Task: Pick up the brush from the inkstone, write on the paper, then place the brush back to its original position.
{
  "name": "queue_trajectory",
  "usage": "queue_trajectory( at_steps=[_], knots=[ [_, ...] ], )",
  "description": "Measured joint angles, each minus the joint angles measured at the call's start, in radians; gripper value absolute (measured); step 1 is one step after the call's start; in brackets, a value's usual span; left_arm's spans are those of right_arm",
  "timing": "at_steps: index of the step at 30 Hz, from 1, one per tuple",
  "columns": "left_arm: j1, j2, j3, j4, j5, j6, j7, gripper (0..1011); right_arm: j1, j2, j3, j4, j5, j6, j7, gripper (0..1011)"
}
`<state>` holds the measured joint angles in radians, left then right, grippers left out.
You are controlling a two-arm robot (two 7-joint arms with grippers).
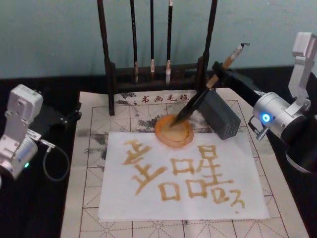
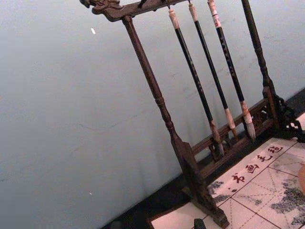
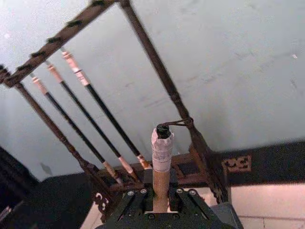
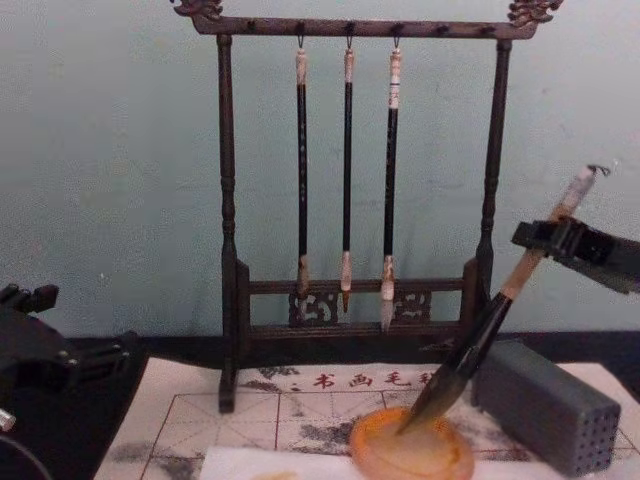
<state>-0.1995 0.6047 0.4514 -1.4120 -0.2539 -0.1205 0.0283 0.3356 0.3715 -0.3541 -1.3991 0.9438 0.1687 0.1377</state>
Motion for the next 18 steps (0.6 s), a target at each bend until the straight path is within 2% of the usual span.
queue_trajectory(
  at_steps=[2,18],
  knots=[
    [0.000,0.000,0.000,0.000,0.000,0.000,0.000,1001,0.000,0.011,-0.015,-0.018,-0.044,-0.014,0.006,198],
    [0.000,0.000,0.000,0.000,0.000,0.000,0.000,1001,-0.026,0.053,-0.038,-0.085,-0.188,-0.048,0.028,198]
  ],
)
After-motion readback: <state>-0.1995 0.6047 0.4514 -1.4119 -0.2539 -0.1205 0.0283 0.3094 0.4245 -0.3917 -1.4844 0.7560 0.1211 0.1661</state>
